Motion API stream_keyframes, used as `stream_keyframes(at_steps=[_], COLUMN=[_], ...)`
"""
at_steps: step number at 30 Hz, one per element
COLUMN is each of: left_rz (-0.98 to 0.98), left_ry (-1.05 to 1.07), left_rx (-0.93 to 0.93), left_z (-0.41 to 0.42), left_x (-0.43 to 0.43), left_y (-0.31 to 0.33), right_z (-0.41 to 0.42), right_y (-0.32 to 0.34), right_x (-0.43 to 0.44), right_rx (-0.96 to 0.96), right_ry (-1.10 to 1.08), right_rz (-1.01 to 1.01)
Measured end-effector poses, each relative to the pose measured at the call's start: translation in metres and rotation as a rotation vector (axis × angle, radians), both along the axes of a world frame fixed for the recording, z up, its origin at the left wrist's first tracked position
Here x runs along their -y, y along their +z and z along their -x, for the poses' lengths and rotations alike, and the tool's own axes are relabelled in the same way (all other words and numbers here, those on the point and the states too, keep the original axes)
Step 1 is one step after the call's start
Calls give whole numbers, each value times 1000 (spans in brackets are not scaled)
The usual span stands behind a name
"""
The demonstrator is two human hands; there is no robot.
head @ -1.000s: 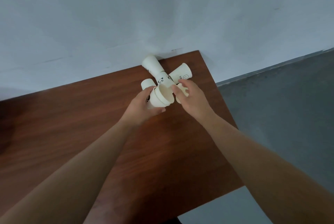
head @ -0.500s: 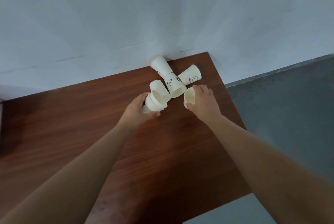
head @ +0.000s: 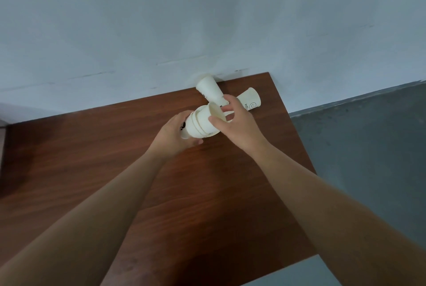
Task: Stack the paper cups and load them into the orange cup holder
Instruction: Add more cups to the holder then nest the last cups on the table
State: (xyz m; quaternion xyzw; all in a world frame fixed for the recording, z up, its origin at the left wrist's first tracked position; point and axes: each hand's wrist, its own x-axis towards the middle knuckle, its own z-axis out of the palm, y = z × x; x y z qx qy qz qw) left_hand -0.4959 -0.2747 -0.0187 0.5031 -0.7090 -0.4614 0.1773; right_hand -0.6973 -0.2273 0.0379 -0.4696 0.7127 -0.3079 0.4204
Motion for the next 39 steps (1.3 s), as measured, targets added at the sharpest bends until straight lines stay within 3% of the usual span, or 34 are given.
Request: stream_keyframes(at_steps=[4, 6, 9, 13, 18, 31, 35, 39], left_rz=[6, 5, -8, -22, -26, -25, 42, 143], left_ry=[-18, 20, 82, 128, 138, 122, 85, 13], left_rx=[-9, -12, 15, 65, 75, 191, 299, 271], left_z=[-4, -9, -24, -44, -56, -73, -80, -73], left_x=[-4, -5, -3, 1, 4, 15, 17, 19], left_y=[1, -2, -9, -18, -26, -36, -36, -30], right_z=[-18, -23, -19, -26, -44, -44, -36, -35], right_y=[-13, -20, -37, -62, -83, -85, -57, -34], right_x=[-1, 1, 8, 15, 31, 20, 23, 28], right_rx=[50, 28, -193, -417, -529, -248, -17, -20], right_ry=[117, 42, -97, -81, -50, 42, -35, 178], right_rz=[-115, -114, -90, -204, -262, -277, -201, -175])
